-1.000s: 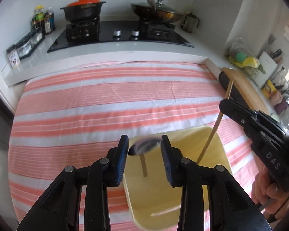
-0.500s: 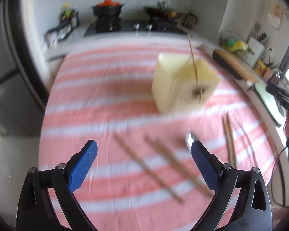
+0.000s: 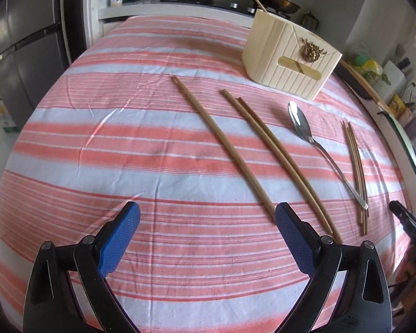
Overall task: Organize utensils
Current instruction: 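Move the right tool to the bundle of wooden chopsticks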
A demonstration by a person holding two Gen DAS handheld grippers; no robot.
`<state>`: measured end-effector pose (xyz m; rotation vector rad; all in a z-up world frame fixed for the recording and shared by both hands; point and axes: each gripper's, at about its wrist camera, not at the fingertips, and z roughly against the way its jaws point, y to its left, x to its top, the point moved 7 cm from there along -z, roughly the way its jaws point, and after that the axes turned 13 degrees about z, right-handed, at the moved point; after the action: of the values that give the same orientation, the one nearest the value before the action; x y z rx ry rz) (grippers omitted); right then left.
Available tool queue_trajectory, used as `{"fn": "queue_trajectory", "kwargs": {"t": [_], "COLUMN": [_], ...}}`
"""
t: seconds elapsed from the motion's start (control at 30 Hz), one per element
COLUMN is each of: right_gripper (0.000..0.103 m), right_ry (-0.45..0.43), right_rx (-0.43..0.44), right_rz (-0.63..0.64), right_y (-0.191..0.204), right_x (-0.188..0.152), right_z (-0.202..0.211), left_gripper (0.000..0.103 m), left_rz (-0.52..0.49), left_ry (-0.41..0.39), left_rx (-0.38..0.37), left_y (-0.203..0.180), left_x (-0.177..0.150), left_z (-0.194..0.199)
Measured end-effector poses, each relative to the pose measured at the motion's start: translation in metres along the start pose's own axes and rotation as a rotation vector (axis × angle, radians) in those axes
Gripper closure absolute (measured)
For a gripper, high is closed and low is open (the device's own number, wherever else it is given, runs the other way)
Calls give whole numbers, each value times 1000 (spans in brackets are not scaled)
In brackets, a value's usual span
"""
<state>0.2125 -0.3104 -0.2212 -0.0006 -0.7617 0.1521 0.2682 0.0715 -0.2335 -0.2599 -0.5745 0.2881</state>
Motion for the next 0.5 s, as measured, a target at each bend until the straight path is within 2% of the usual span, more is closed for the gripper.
{"fn": "queue_trajectory", "kwargs": {"t": [0.1, 0.17, 0.37, 0.43, 0.5], "right_gripper": [56, 56, 69, 78, 81], "right_ry": [24, 29, 86, 116, 154], "right_rx": [24, 81, 176, 156, 132], "right_rz": [4, 1, -22, 0, 12], "right_y": [14, 27, 61, 67, 69], "right_x": [6, 15, 42, 47, 45], "right_z": [-5, -9, -39, -54, -67], "left_gripper": [5, 5, 5, 5, 5], "left_rz": [11, 22, 15, 12, 6], "left_ry": [-1, 4, -2, -3, -6], "left_rx": [-1, -5, -7, -5, 1], "left_y": [0, 0, -3, -3, -1], "left_x": [-5, -8, -11, -11, -11], "left_z": [1, 2, 7, 7, 9]}}
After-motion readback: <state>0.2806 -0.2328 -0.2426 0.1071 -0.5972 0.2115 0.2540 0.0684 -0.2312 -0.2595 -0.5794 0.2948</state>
